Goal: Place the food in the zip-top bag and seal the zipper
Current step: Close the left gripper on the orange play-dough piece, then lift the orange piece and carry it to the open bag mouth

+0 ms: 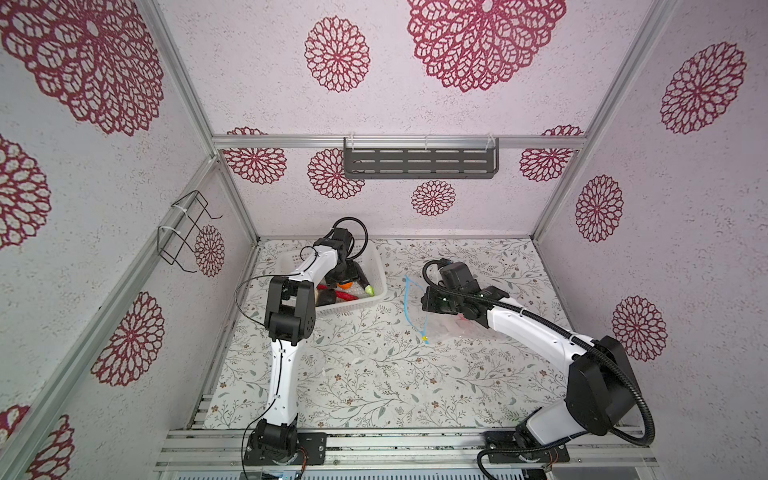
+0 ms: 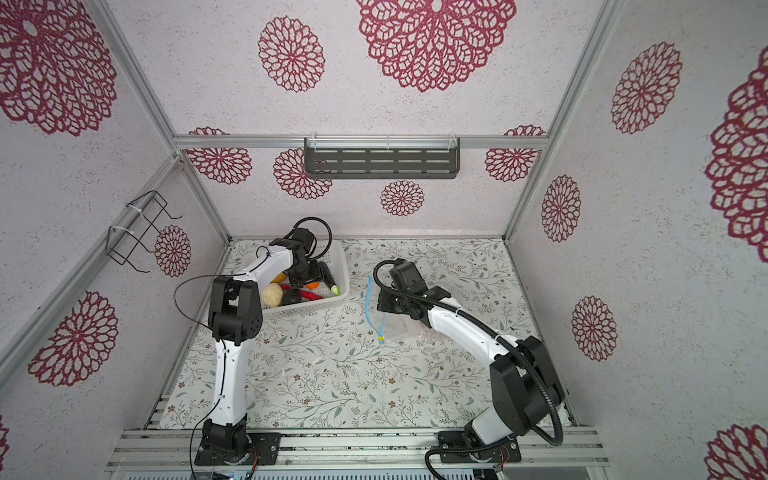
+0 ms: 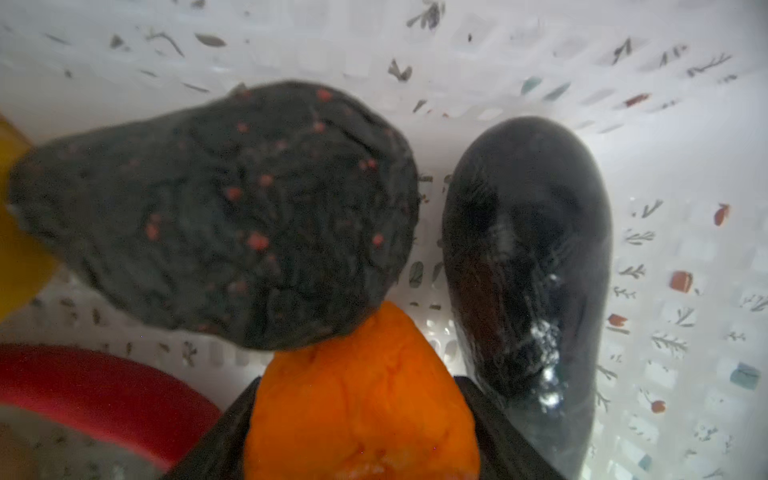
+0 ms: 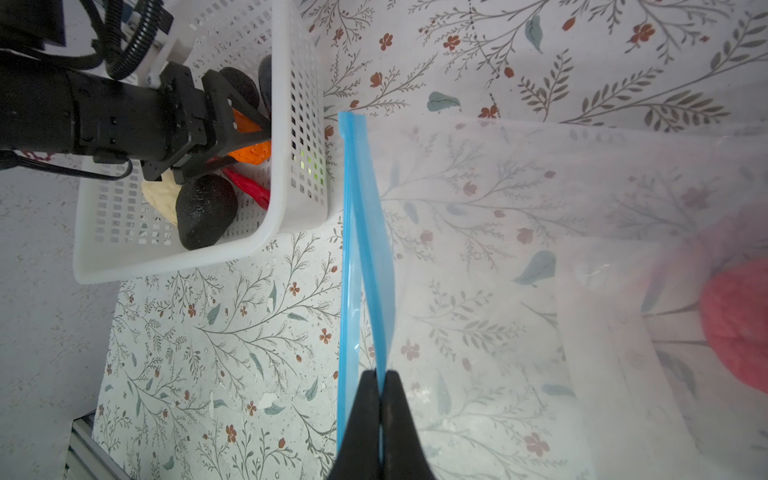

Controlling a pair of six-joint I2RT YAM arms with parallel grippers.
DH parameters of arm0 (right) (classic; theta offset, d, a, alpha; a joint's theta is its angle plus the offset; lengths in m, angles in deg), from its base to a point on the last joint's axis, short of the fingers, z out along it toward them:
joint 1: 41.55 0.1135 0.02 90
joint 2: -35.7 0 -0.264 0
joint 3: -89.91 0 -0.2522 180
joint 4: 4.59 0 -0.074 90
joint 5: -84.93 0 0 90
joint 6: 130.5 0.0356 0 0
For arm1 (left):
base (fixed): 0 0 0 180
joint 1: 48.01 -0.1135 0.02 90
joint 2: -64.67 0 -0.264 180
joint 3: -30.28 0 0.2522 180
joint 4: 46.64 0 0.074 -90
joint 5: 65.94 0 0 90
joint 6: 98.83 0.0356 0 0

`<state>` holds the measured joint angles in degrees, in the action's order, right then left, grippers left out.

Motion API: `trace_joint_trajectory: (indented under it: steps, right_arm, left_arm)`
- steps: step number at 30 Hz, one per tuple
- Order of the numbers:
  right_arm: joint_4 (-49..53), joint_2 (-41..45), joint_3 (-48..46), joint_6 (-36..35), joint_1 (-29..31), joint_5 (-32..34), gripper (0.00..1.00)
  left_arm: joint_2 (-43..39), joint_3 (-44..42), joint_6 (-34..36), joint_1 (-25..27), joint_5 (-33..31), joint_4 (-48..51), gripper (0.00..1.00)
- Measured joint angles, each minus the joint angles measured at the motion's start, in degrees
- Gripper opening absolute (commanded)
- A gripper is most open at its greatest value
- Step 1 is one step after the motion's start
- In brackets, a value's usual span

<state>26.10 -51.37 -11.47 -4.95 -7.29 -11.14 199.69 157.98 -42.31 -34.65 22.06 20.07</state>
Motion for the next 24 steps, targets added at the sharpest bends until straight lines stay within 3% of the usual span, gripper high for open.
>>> trace_joint_trajectory:
  steps: [14,24]
  right_arm:
    - [-0.02,0.0,0.0,0.0,0.0,-0.22,0.0]
    - [-0.22,0.0,0.0,0.02,0.0,-0.22,0.0]
  left_arm:
    - [-0.83,-0.42,0.44,0.15,-0.04,0.35,0.6]
    - [-9.51,-5.09,0.33,0.96,0.24,0.02,0.57]
